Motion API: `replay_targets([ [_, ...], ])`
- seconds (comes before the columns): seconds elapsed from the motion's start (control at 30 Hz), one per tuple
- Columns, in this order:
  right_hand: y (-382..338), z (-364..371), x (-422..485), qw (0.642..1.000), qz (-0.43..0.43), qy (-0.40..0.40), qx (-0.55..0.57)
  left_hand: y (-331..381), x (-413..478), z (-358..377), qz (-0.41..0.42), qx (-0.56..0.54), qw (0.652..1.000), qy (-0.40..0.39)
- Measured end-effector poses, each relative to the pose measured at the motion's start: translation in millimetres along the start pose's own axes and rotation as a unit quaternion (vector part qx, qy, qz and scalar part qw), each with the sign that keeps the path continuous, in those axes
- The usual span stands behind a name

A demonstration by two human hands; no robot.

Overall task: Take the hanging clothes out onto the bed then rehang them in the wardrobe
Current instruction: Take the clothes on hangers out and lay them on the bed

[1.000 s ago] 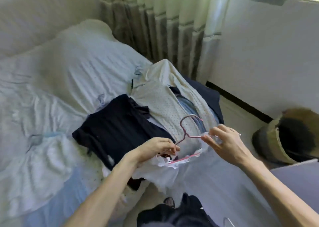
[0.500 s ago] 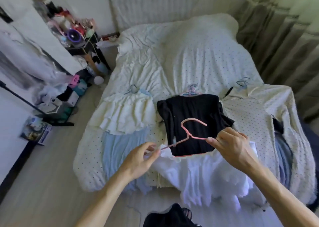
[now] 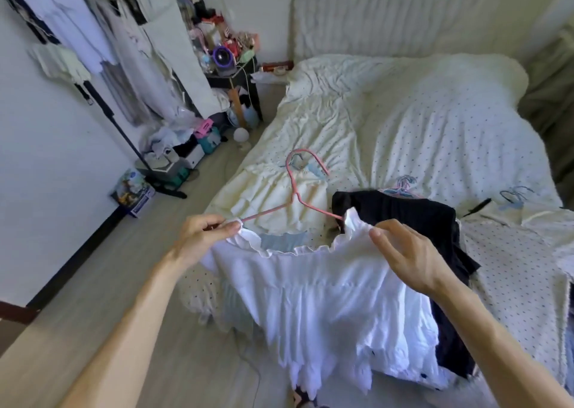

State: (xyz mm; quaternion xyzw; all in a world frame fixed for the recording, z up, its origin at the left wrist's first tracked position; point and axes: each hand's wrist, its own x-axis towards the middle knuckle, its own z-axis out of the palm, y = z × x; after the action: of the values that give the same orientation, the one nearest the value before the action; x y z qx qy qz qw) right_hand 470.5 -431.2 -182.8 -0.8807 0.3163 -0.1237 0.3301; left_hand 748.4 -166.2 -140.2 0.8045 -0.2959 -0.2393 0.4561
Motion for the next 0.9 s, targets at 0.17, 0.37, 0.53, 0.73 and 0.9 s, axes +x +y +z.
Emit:
replay_targets([
  [0.17,-44,16,51,0.997,-0.022,-0.026,0.07,17,50,-79,0.027,0.03,0.998,0.049],
  [0.37,-104,48,150,0.989,-0.015,0.01,0.144,34,153,-150,0.047,0.063,0.994,0.078],
  [0.53,-123,80,262,0.986,0.025,0.042,0.157,17,292,-185,0.072,0.082,0.992,0.067],
  [0.73,-87,137,370,0.974,0.177,0.029,0.136,-39,436,-154,0.064,0.132,0.989,0.002],
  [0.9,-38,191,422,0.95,0.304,0.011,0.076,-109,530,-85,0.048,0.205,0.978,-0.007],
])
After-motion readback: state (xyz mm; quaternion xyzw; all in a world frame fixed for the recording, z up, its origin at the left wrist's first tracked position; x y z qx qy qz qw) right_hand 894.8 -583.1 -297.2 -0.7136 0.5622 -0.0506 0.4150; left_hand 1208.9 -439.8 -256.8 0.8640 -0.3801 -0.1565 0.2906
